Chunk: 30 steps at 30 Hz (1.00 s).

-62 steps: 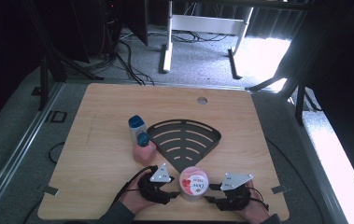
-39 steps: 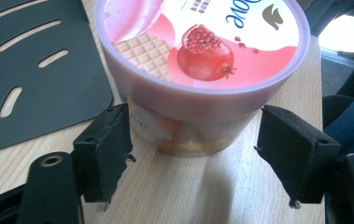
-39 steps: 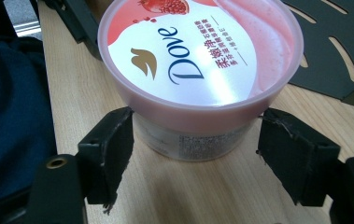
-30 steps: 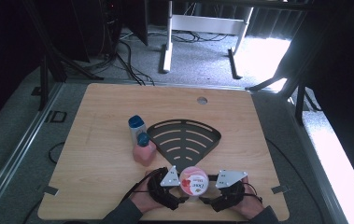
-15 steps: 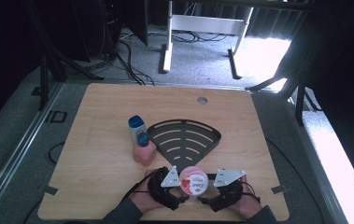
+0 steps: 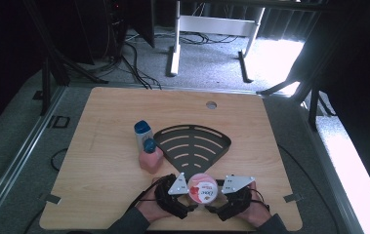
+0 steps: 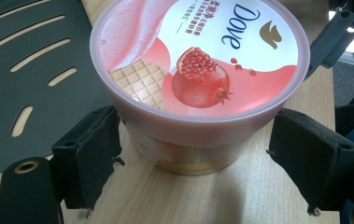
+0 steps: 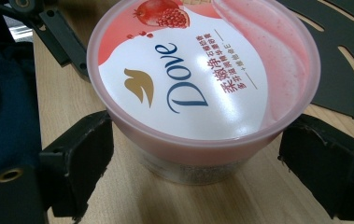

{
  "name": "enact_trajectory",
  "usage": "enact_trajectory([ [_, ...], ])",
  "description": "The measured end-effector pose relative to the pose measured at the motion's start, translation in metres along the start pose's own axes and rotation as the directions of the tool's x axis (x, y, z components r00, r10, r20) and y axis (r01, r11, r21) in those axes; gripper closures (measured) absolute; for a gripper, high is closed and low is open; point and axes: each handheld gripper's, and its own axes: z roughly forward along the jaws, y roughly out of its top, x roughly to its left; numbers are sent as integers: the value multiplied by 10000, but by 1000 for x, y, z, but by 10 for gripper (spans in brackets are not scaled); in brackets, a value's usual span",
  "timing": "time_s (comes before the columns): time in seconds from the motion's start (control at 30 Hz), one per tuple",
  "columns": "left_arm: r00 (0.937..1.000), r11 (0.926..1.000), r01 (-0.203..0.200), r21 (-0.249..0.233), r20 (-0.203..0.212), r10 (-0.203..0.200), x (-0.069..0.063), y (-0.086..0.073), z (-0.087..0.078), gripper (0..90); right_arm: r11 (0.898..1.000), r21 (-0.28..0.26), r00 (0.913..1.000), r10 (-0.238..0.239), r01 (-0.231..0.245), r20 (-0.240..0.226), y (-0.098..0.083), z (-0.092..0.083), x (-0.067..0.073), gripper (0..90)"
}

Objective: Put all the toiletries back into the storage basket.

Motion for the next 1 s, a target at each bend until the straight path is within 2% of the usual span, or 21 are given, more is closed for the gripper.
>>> enact_trajectory([
  [0.33, 9999, 9999, -68, 84, -83, 69, -2, 2, 1, 161, 9999, 107, 9999, -36, 35, 150, 1, -1, 2, 103],
  [0.63, 9990, 9991, -353, 248, -257, 360, -5, 8, 1, 161, 9998, 206, 9999, 29, -32, 142, 1, -4, 2, 103],
  [1.0, 9994, 9995, -276, 182, -202, 280, -3, 14, 0, 161, 9999, 136, 9998, -18, 15, 196, 3, -8, -1, 103],
])
